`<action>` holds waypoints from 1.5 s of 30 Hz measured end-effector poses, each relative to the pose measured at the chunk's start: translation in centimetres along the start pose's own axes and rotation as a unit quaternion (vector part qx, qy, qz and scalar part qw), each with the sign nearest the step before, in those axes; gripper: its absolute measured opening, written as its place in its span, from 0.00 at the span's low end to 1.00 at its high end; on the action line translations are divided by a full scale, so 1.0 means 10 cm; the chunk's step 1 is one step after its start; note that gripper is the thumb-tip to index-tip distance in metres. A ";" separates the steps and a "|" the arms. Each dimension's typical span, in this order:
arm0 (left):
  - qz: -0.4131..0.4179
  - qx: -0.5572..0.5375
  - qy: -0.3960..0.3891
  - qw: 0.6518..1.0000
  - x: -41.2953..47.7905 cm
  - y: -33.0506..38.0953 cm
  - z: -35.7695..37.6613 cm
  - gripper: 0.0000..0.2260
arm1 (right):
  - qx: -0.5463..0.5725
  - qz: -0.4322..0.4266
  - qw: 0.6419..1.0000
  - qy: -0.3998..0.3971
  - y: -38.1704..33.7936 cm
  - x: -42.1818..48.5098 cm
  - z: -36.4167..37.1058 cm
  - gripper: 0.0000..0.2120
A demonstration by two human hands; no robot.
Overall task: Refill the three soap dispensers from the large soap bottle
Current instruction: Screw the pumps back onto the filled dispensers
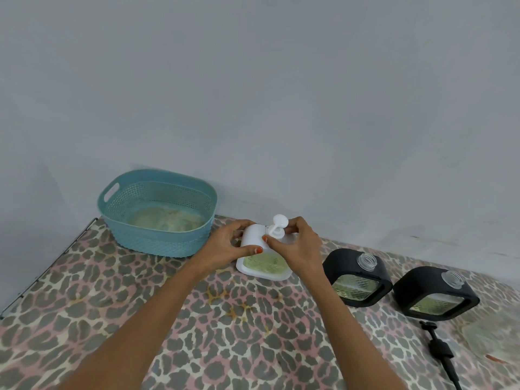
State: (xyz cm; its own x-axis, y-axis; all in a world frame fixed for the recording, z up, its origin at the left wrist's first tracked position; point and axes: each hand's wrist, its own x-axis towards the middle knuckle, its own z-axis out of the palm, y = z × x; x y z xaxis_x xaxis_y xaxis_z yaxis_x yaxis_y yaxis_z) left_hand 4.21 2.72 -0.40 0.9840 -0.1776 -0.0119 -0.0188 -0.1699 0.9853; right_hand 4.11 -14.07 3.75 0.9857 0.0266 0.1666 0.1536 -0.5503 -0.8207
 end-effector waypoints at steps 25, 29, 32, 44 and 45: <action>0.020 0.004 0.021 1.000 -0.01 0.06 0.04 0.20 | -0.016 0.007 0.999 0.045 0.07 -0.05 0.09 0.18; 0.009 0.035 0.023 0.999 -0.04 0.09 0.04 0.22 | -0.047 -0.014 0.999 0.022 0.08 -0.11 0.04 0.19; 0.007 0.064 0.047 0.997 -0.11 0.13 0.07 0.25 | -0.030 -0.015 0.999 0.023 0.08 -0.17 -0.08 0.22; 0.099 0.074 0.197 0.973 -0.49 0.44 0.34 0.09 | 0.009 0.019 0.998 0.063 0.27 -0.64 -0.71 0.08; 0.103 0.068 0.196 0.973 -0.51 0.46 0.40 0.08 | 0.007 0.023 0.997 0.067 0.32 -0.69 -0.75 0.08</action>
State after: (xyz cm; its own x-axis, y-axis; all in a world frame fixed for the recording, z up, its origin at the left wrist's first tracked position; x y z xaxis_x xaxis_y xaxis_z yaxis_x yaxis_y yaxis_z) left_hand -1.57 -1.03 3.49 0.9482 0.1566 0.2765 -0.2207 -0.3016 0.9275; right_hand -2.69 -22.27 4.10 0.9735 -0.1107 0.1999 0.1108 -0.5362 -0.8368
